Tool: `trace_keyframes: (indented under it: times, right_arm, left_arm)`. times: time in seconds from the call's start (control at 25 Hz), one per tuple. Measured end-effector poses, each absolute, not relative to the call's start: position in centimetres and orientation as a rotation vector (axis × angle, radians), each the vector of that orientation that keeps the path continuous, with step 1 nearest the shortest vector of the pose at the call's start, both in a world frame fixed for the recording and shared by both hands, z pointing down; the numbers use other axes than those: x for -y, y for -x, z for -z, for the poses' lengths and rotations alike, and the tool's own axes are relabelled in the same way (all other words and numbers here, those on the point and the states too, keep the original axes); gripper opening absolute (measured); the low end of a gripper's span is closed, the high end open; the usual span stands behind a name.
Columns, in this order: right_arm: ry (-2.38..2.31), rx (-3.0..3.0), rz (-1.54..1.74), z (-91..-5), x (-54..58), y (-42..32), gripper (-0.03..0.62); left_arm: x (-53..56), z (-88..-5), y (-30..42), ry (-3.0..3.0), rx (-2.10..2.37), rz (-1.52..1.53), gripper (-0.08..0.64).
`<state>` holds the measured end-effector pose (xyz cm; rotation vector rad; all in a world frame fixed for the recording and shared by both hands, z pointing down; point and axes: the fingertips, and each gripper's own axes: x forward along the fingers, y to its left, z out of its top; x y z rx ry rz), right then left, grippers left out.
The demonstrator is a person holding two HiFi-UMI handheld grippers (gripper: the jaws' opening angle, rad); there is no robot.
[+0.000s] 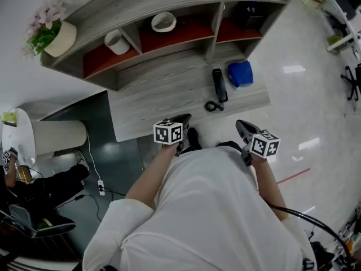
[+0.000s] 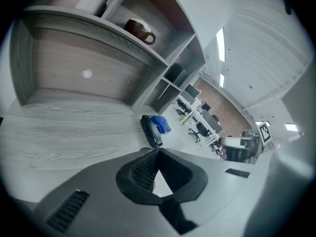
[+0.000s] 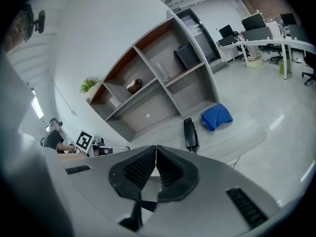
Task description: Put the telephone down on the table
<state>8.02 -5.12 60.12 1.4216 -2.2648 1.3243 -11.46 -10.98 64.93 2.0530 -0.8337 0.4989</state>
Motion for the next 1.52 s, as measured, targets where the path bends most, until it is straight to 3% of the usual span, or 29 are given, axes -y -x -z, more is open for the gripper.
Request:
trace_keyframes:
  times: [0.76, 1.52]
  right_arm:
    - [-1.214, 2.402, -1.298, -58.6, -4.0, -14.9, 0.017]
    - [-1.146, 2.509, -1.235, -56.6, -7.0, -10.2, 0.017]
  left_arm:
    - [-2.0, -62.8, 7.7, -1.948, 1.012, -0.326, 0.009]
    - [-8.4, -61.0, 10.6, -1.98, 1.031, -0.342, 0.011]
